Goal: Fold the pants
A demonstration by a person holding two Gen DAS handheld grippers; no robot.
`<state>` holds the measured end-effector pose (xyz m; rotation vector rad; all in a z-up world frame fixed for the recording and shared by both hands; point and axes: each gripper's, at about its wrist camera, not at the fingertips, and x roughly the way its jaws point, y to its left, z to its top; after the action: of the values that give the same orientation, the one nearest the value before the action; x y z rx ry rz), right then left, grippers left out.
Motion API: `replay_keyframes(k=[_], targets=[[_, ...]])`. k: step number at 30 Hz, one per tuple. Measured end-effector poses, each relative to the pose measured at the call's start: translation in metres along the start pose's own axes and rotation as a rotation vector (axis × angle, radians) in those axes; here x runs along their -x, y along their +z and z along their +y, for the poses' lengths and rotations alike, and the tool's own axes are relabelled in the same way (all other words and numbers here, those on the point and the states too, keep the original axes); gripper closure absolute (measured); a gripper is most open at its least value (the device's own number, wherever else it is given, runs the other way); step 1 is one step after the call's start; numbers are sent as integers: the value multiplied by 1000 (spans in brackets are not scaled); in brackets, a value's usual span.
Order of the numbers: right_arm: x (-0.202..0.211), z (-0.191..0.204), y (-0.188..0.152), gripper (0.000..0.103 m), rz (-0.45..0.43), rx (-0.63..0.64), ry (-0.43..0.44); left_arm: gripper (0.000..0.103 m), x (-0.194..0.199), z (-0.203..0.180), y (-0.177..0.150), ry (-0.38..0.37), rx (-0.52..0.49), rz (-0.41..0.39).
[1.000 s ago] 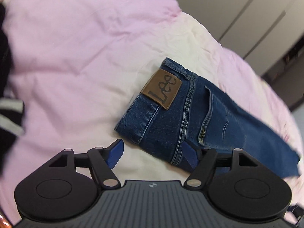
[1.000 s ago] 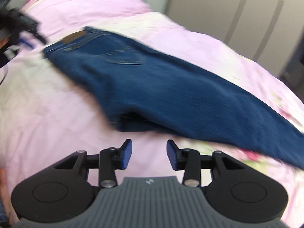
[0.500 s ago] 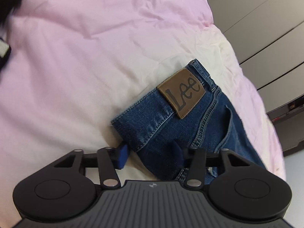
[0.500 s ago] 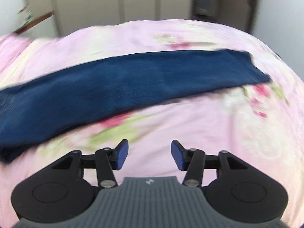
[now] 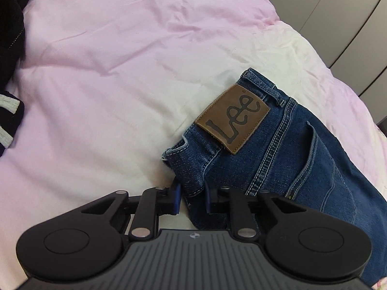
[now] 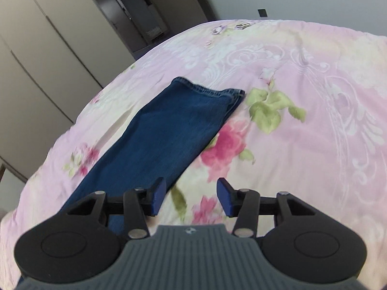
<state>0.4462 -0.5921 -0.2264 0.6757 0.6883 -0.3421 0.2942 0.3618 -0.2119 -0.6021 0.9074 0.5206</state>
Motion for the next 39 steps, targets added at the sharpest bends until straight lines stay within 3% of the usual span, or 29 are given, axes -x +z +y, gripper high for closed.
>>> replay_keyframes(k=[5,9,15,18,20,22,25,30,39], targets=[[-51,-27,47,59,-23,-87,-4,83,-2,1,-1,10,80,-8],[-88,-46,64,62,-20,-124,-38,81,-2,7,-4,-3,161,-19],[-118,-56,75,63,-54,-122,-2,61,-5,18,-10,-40,312,-57],[-128,-54,82,70,-56,-138,11,58,-10,26,-14,-79,400,-84],[-130,-50,83,85,-57,-127,13,60,-10,29,-17,-93,429,-99],[-124,-40,82,91,-76,-98,16,76,-6,24,-16,-79,422,-112],[-108,-20,88,92,-121,-23,-30,87,4,8,-6,-8,369,-128],[-73,17,107,93,-176,48,-102,89,27,-5,13,55,314,-159],[38,50,123,95,-219,122,-213,90,66,-23,55,3,199,-147]])
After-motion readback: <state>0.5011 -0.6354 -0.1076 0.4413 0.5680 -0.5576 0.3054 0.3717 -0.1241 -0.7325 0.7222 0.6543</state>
